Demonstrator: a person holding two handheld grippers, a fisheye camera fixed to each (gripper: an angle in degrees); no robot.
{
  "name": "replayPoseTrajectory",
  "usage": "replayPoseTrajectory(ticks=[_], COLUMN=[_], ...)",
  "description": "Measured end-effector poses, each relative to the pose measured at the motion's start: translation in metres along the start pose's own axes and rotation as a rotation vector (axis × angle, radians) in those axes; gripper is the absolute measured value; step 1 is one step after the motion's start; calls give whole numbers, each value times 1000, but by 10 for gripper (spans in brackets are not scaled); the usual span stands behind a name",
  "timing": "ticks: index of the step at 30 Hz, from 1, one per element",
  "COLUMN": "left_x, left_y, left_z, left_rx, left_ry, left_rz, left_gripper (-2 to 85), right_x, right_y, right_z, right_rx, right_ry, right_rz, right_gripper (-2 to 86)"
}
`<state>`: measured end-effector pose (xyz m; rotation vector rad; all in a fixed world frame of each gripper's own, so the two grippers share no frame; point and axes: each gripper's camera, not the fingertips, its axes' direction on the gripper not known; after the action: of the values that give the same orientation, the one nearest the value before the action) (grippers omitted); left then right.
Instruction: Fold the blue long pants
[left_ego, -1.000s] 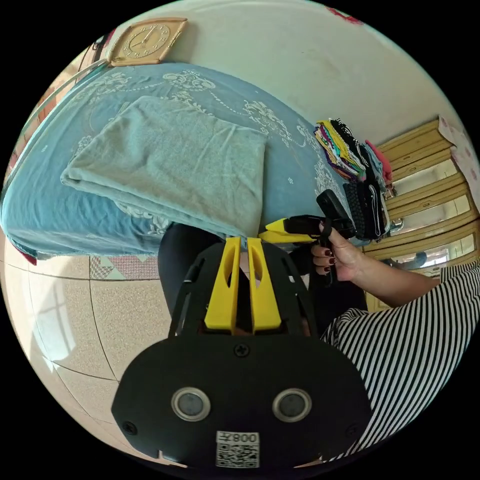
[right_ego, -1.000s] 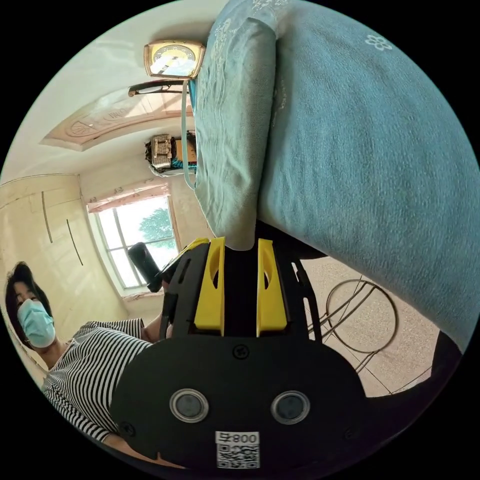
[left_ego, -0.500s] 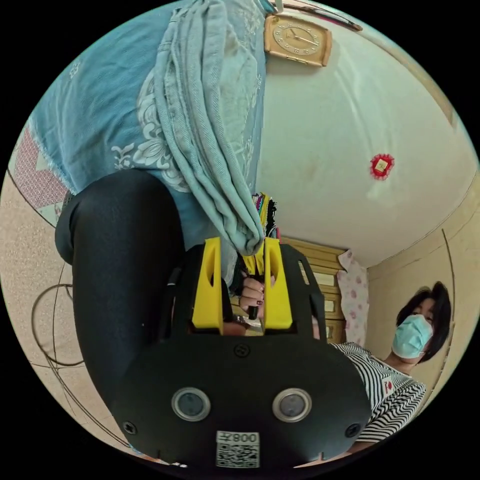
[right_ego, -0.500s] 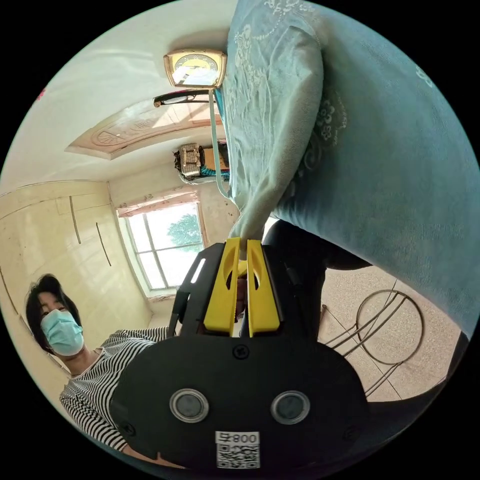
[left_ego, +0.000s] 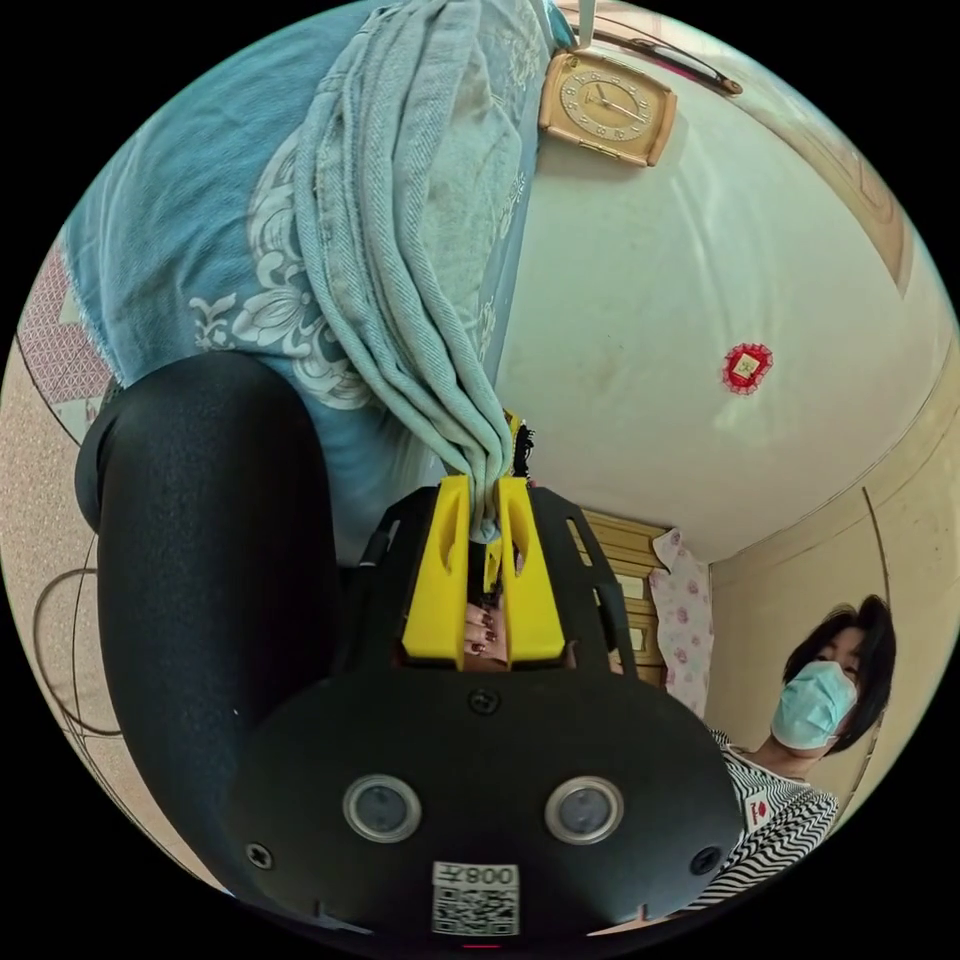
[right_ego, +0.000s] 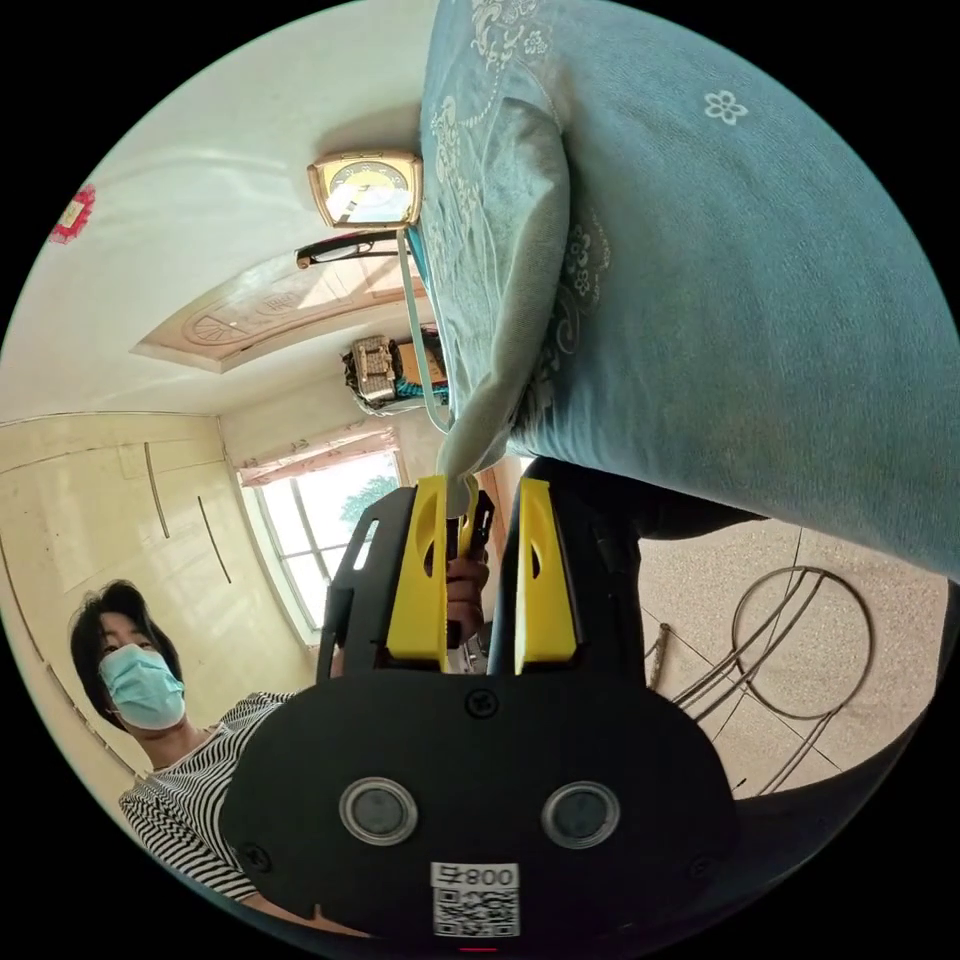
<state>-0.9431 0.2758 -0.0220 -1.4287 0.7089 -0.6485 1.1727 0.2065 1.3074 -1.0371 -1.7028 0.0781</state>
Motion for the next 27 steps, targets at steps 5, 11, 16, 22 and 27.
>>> replayPoseTrajectory(ticks=[5,11,16,22,27], left_x=[-11,-15,-24,-38,-35], left_y=[-5,-9,-4,-13,-26], left_z=[-12,-30,-70,-106,-99], left_rx=[2,3,136,334,373], left_ry=[-2,-1,9,96,150], left_rz=[-11,4,10,-22,0], left_gripper=[58,71,85,139,173], right_x=[-10,-23,-60,-119,-161], right_y=[-12,-28,-32,-48,-58], right_z=[40,105,127,165,196], right_rx=[8,-68,-71,-79,-73], right_ry=[-87,-115,-62,-101,-134], right_rz=[11,75,41,4,-8], right_gripper=[110,80,71,66,65])
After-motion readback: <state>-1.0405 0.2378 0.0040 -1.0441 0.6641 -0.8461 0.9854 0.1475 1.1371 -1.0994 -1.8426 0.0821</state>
